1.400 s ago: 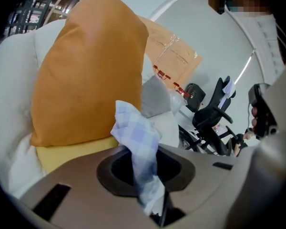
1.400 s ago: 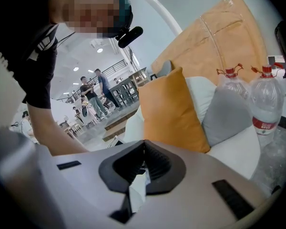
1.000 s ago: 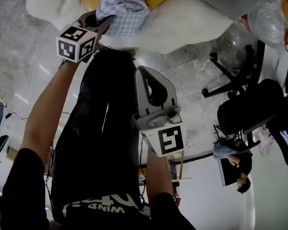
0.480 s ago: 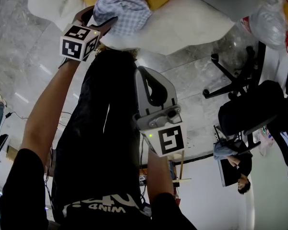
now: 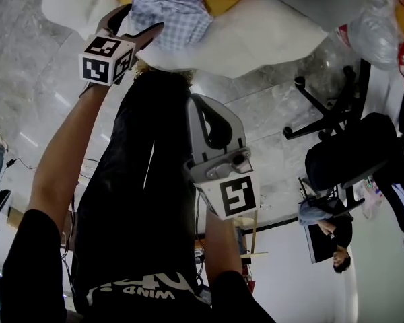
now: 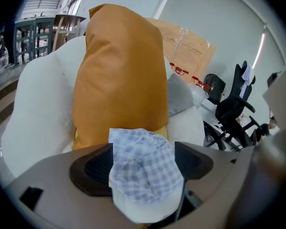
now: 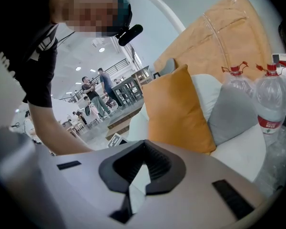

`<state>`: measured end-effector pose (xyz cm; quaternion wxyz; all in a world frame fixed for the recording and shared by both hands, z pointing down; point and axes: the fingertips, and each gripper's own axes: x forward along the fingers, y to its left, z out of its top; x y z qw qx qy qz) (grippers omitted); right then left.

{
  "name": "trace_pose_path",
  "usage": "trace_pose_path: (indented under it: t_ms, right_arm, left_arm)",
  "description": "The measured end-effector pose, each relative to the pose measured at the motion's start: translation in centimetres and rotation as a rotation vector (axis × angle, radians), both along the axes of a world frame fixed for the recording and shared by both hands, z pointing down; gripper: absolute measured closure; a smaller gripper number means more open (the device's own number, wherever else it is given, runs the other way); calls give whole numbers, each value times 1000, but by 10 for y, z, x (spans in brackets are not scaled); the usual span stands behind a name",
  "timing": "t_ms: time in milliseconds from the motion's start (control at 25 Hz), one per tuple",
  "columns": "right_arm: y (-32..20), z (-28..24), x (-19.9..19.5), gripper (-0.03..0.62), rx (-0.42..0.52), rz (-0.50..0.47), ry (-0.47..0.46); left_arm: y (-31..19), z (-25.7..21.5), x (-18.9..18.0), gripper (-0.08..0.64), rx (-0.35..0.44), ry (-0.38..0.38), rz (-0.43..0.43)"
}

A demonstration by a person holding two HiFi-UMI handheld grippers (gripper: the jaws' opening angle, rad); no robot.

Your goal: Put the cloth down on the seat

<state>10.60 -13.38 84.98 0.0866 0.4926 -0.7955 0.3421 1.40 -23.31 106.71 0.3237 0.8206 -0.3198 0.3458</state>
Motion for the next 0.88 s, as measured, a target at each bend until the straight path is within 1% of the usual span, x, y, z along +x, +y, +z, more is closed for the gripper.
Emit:
trace_pose_path:
  t_ms: [80,160,240,320,400,440,560,640,680,880]
  right_arm:
    - [-2,-3,-1,572,4,-1,1]
    - [-5,-7,-2,574,10,-2,4]
    - [-8,-13,-3,572,23,0,5]
    - [-11,-20,-7,572,34,0,4]
    - [-14,-31,-13,572,48,-7,1]
    - [-16,-37,-15,572,55,-12,0]
    - [-22,-62,-22,572,79,-26,1]
    - [-26,-81,-25,572,96,-39,4]
    - [-27,-92,-26,574,105,-45,5]
    - [-24,-147,-31,572,137,-73,6]
  left_arm:
    - [0,-7,2,156,-8,24,9]
    - [1,-16,6,190,-8,44,24]
    - [0,-29,10,276,10,71,41]
    - [-1,-46,14,327,38,91,58]
    - [-3,-64,15,406,66,104,72]
    - [-5,-74,16,433,77,115,76]
    - [-8,-112,20,465,97,163,77]
    - [-9,-142,22,508,113,196,71]
    - [-9,-159,22,518,122,214,68]
    - [1,-250,26,536,162,289,82]
